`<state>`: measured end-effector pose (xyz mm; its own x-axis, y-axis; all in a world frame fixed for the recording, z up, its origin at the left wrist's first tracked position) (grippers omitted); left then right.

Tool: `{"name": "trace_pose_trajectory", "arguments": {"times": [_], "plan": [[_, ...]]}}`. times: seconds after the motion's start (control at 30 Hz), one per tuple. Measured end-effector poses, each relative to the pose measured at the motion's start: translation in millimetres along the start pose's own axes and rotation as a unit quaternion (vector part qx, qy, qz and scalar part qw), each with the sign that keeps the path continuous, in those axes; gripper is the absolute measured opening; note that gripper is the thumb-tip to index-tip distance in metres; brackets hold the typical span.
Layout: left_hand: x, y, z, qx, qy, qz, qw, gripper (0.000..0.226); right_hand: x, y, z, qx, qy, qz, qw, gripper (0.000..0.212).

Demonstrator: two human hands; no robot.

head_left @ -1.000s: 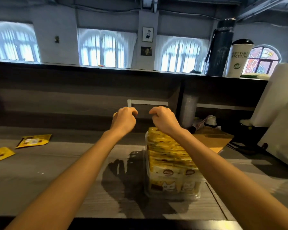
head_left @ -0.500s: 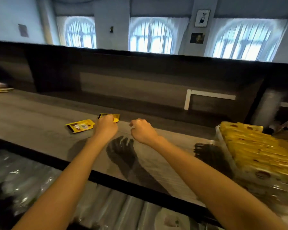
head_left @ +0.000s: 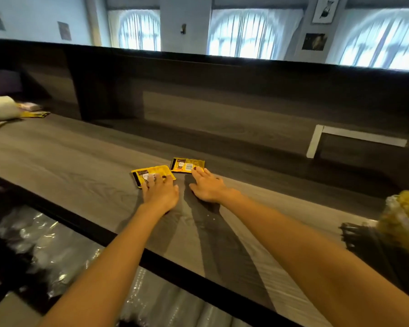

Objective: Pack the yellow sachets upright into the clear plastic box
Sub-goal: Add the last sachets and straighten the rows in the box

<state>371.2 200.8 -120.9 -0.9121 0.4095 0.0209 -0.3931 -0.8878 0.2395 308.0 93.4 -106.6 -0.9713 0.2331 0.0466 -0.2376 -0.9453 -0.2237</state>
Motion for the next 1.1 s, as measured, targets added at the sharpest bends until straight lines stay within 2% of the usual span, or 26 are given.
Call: {"name": "trace_pose_trajectory", "arguments": {"times": [0.1, 0.23, 0.47, 0.57, 0.63, 0.7, 0.77, 0.8, 0.9, 1.0, 1.1], "plan": [[-2, 3, -2, -0.01, 0.01, -0.036, 0.999, 0.045, -7, 1, 3, 0.006, 0.005, 0.001, 1.0, 0.051], [1, 8, 0, -0.01, 0.009, -0.067, 0.998, 0.043, 7, 7, 13, 0.065, 0.054, -0.012, 0.996, 0.038], [42, 62, -1, -0.02, -0.011, -0.146, 0.989, 0.042, 76, 32, 33, 0.115, 0.104, -0.055, 0.986, 0.033], [60, 86, 3, 0.043, -0.002, -0.163, 0.986, 0.032, 106, 46, 41, 0.089, 0.118, -0.084, 0.985, 0.031], [69, 93, 8, 0.087, 0.023, -0.128, 0.988, 0.034, 121, 56, 43, 0.054, 0.133, -0.1, 0.985, 0.036], [78, 98, 9, 0.066, 0.039, -0.105, 0.991, 0.053, 130, 70, 40, 0.038, 0.124, -0.127, 0.983, 0.05], [82, 100, 2, 0.046, -0.005, -0.091, 0.995, 0.072, 137, 83, 33, 0.025, 0.081, -0.147, 0.985, 0.067], [83, 101, -2, 0.038, -0.026, -0.094, 0.995, 0.074, 138, 87, 29, 0.014, 0.054, -0.143, 0.988, 0.072], [89, 105, 0, 0.004, -0.019, -0.123, 0.992, 0.055, 144, 92, 28, 0.027, 0.031, -0.122, 0.992, 0.069], [100, 112, 11, -0.023, -0.001, -0.161, 0.987, 0.031, 153, 83, 39, 0.118, 0.047, -0.088, 0.988, 0.052], [109, 116, 18, 0.006, -0.002, -0.172, 0.985, 0.024, 161, 69, 42, 0.154, 0.037, -0.046, 0.986, 0.037]]}}
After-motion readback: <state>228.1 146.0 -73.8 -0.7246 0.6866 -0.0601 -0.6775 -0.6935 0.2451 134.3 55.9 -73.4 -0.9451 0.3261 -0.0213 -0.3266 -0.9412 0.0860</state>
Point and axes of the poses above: each hand's wrist, its own x-axis away from the middle knuckle, its own z-axis out of the back of the hand, y = z × x, the point moved 5 cm from there along -x, towards the middle knuckle, and after that the axes turned 11 degrees about z, right-handed, at the moved point
